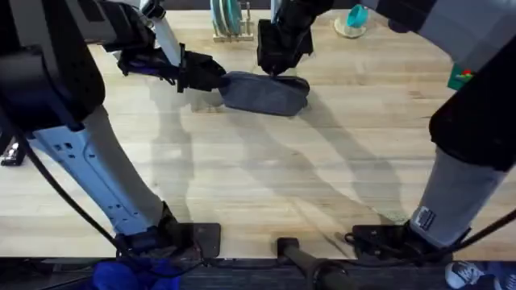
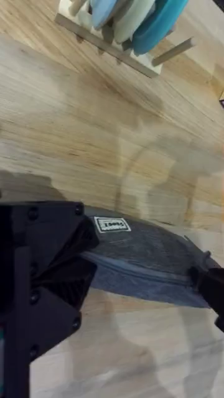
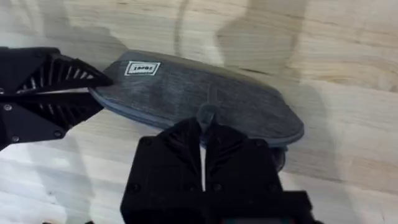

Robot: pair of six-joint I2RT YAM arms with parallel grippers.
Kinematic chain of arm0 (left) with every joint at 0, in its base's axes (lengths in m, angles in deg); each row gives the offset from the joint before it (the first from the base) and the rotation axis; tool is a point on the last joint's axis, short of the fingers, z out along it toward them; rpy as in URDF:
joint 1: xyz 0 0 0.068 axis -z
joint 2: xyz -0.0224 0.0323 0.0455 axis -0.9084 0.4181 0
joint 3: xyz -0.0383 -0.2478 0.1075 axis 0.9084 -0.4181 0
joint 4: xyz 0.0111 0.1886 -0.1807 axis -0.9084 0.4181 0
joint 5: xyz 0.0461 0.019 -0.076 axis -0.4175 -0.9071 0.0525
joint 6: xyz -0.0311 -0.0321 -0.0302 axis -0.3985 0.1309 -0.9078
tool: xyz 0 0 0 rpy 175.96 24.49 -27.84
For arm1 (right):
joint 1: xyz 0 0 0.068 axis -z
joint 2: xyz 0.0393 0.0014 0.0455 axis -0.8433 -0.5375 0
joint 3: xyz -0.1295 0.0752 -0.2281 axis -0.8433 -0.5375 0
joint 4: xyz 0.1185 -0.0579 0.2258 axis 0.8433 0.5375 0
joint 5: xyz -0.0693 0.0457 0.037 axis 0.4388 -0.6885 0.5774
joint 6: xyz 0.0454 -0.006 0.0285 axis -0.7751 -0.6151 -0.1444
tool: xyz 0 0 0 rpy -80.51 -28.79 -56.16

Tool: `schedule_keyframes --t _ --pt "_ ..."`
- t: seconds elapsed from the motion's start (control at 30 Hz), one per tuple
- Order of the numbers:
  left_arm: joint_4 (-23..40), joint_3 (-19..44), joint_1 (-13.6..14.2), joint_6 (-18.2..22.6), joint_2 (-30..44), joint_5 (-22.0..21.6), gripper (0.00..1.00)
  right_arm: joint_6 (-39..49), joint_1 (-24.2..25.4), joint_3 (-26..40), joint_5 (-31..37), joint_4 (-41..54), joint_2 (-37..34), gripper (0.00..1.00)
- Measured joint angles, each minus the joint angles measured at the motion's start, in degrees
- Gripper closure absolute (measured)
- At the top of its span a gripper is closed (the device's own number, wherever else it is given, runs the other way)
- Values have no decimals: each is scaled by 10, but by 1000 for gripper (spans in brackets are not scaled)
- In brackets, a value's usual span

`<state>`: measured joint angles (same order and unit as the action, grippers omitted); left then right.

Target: Unzip the bag, pick up the pens from the table one at a time and place them inside, then zip the bag closed.

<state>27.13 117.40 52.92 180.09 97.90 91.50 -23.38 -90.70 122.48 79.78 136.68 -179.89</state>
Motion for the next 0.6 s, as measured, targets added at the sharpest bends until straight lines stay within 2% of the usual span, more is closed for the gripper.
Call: schedule_keyframes --t 0.6 --pt "0 0 0 0 0 0 959 0 -3 34 3 47 0 970"
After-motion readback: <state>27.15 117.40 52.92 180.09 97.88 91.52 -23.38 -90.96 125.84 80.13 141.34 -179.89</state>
